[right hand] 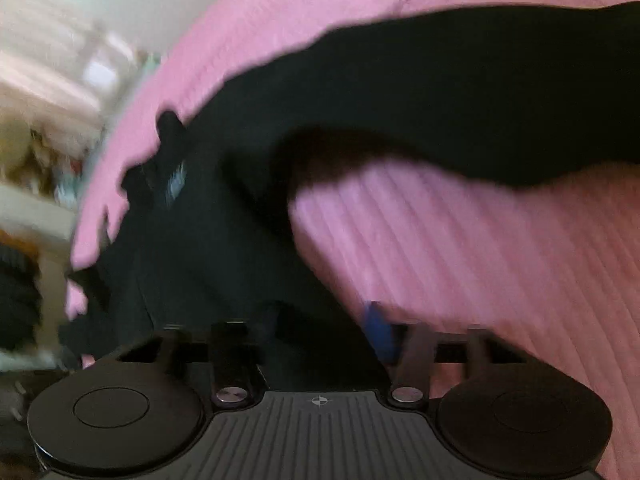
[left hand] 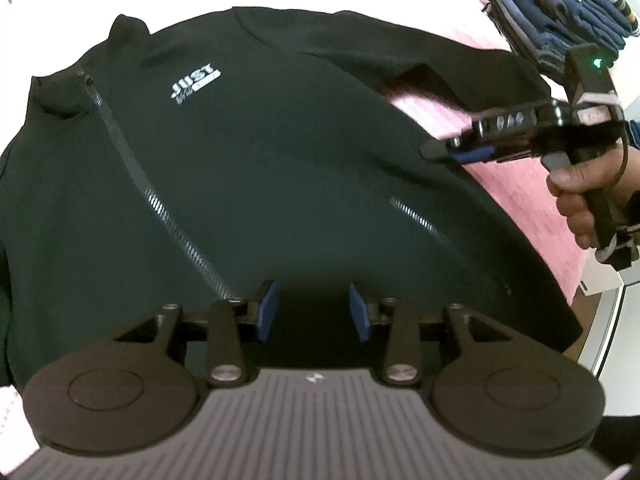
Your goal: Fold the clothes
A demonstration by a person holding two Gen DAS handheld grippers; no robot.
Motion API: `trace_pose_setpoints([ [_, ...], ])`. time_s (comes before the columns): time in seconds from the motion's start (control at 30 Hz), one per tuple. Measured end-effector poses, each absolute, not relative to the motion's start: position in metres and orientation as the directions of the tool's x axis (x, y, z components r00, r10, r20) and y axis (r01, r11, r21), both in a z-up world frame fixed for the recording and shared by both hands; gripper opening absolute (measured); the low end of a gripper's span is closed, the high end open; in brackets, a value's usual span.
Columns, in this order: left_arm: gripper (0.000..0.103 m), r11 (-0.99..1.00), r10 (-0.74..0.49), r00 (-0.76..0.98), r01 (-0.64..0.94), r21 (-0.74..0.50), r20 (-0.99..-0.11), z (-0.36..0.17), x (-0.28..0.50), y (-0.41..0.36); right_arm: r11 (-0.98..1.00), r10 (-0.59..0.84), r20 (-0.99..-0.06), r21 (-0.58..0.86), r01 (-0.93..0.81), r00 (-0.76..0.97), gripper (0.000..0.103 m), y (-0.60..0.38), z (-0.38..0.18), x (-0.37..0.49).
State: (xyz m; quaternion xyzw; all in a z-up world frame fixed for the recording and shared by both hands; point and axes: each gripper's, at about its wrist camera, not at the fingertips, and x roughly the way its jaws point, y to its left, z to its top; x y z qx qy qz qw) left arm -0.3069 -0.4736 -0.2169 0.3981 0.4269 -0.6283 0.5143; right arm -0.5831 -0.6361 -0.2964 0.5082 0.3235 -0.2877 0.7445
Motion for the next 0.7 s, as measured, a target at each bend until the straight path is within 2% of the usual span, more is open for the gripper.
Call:
trace_pose_setpoints([
  [0.07,0.035,-0.098,-0.296,-0.15,0.987,-0.126,-0.943,-0.219,-0.304,-0.468,0.474,-0.022,-0.773,0.55,0.688,0.633,0.022,-0.611,-0.286,-0.562],
  [0.13,0.035,-0.091,-0.291,-0.144,0.988,-0.123,-0.946,-0.219,-0.3,-0.463,0.587,-0.02,-0.8,0.477,0.655,0.6,0.022,-0.597,-0.279,-0.549],
  [0.3,0.036,-0.038,-0.306,-0.101,0.995,-0.093,-0.947,-0.206,-0.282,-0.448,0.472,-0.097,-0.86,0.402,0.784,0.5,0.025,-0.609,-0.275,-0.559],
  [0.33,0.036,-0.012,-0.311,-0.074,0.997,-0.074,-0.948,-0.202,-0.272,-0.44,0.474,-0.119,-0.874,0.368,0.8,0.472,0.044,-0.61,-0.27,-0.559],
  [0.37,0.036,0.015,-0.315,-0.046,0.998,-0.054,-0.948,-0.199,-0.263,-0.433,0.477,-0.145,-0.886,0.326,0.816,0.44,0.077,-0.611,-0.264,-0.558],
  [0.4,0.037,0.041,-0.318,-0.019,0.999,-0.034,-0.948,-0.195,-0.254,-0.425,0.483,-0.166,-0.889,0.304,0.821,0.427,0.083,-0.611,-0.257,-0.557],
  [0.5,0.04,0.121,-0.324,0.063,0.992,0.025,-0.944,-0.184,-0.226,-0.402,0.51,-0.205,-0.876,0.285,0.811,0.437,0.084,-0.608,-0.233,-0.555],
  [0.7,0.049,0.277,-0.308,0.236,0.949,0.15,-0.922,-0.167,-0.149,-0.341,0.563,-0.191,-0.882,0.261,0.784,0.431,0.084,-0.585,-0.195,-0.527],
])
